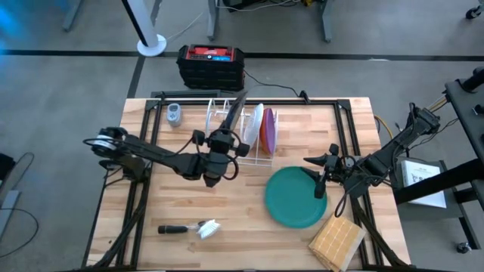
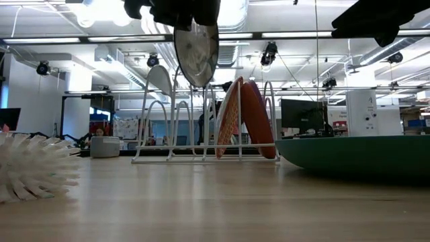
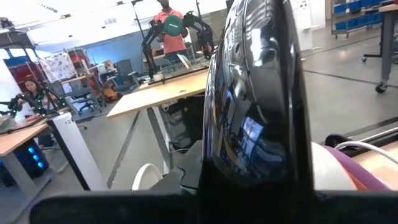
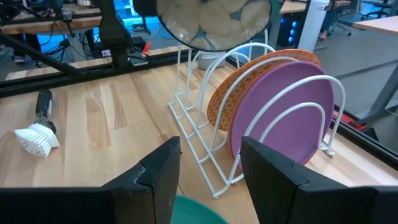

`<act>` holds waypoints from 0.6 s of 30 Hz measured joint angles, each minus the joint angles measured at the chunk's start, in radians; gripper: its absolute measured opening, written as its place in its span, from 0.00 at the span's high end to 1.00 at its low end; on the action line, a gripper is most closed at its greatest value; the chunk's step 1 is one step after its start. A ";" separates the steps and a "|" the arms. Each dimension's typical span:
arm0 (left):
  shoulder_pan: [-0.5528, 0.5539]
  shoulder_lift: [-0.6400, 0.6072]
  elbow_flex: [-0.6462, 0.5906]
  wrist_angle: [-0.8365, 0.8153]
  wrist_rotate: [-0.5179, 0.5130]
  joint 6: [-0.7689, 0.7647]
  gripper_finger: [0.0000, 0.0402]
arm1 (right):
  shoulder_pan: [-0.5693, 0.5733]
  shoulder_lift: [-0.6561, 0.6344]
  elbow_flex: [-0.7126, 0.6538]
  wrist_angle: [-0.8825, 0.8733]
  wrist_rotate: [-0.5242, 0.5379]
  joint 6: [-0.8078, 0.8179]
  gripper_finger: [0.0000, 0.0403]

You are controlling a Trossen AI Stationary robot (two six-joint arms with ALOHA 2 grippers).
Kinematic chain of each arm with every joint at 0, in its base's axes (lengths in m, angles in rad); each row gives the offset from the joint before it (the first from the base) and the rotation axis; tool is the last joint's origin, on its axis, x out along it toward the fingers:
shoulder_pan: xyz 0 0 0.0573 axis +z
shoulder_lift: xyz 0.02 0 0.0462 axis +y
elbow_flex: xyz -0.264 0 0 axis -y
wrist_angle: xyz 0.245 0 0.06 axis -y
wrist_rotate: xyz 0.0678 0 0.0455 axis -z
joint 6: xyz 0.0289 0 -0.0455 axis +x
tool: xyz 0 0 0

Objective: Sort dishes
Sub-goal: Put the blue patterned plate into the dish rack

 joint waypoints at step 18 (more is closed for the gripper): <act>0.023 0.074 -0.001 -0.006 -0.006 -0.071 0.90 | 0.000 0.000 -0.011 0.000 0.000 0.013 0.61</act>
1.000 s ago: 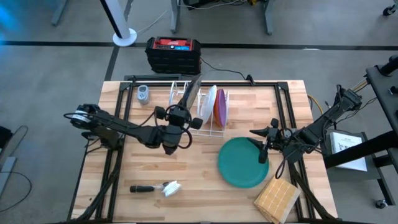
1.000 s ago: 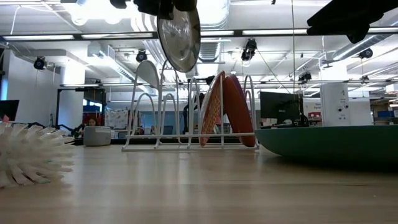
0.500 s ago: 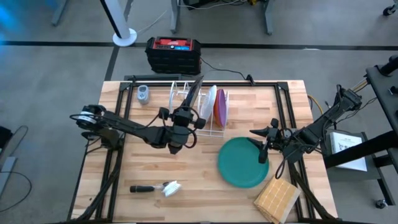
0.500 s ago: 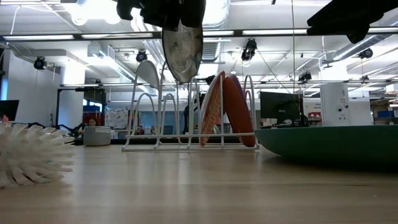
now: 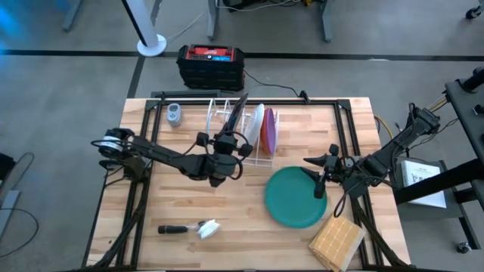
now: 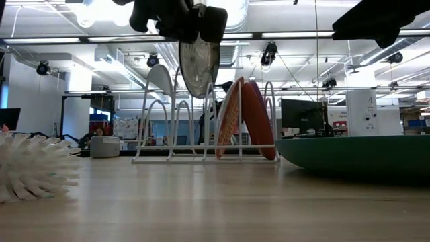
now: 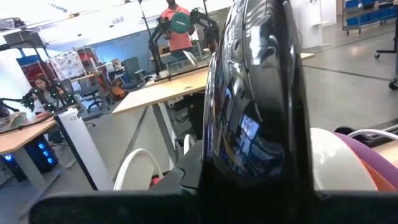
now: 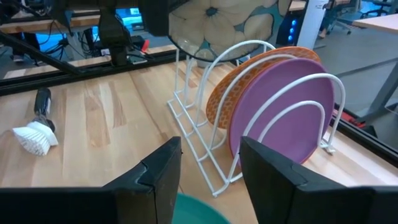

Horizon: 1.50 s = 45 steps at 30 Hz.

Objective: Sort dishes
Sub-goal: Put the blue patterned plate into the dish rack

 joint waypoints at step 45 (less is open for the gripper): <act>0.048 0.171 -0.011 -0.021 0.012 -0.261 0.90 | 0.000 0.000 -0.018 0.001 0.001 0.014 0.62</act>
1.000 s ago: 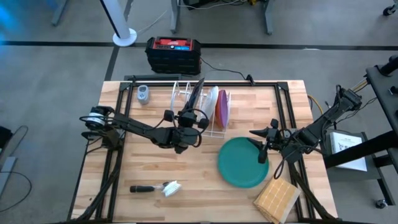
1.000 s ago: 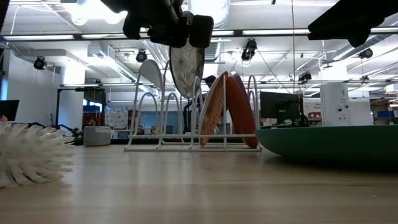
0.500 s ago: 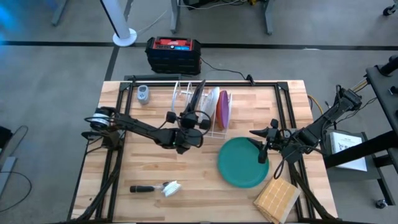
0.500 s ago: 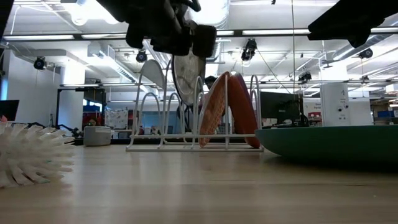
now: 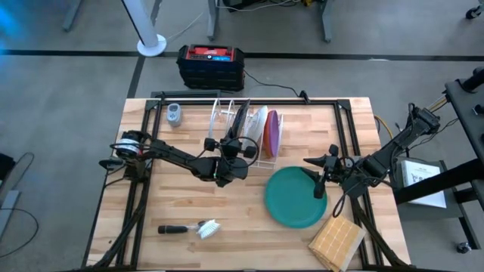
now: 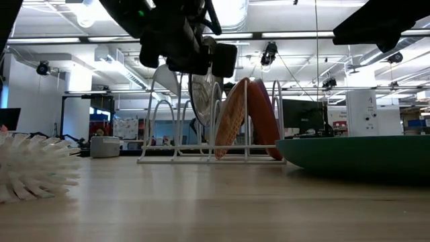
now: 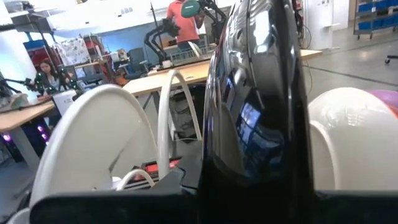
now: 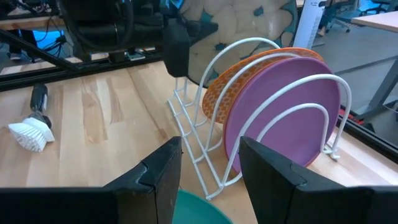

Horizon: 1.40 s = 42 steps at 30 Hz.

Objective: Sort dishes
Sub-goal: Put the blue patterned plate into the dish rack

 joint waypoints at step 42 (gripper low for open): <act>-0.002 0.051 -0.060 -0.003 -0.007 -0.192 0.90 | 0.000 0.000 -0.008 0.000 0.001 0.010 0.63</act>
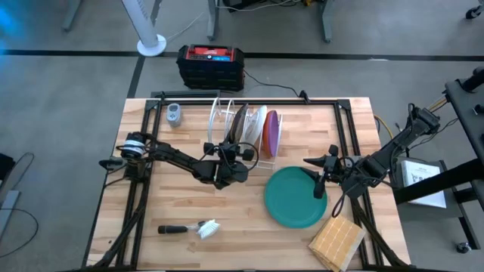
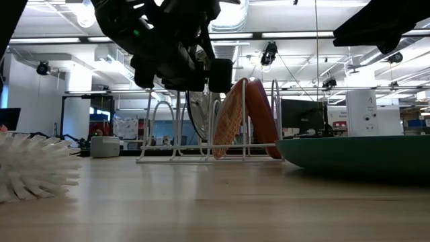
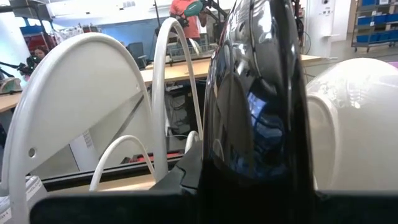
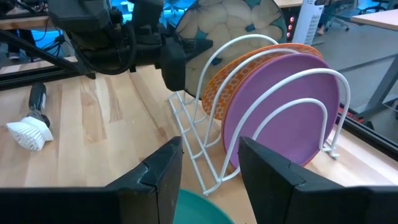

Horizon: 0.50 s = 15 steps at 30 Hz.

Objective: Sort dishes
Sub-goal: Put the blue patterned plate into the dish rack

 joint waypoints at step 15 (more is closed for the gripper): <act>-0.009 0.000 -0.060 -0.001 0.007 -0.106 0.90 | 0.000 0.000 0.000 0.000 0.000 0.000 0.61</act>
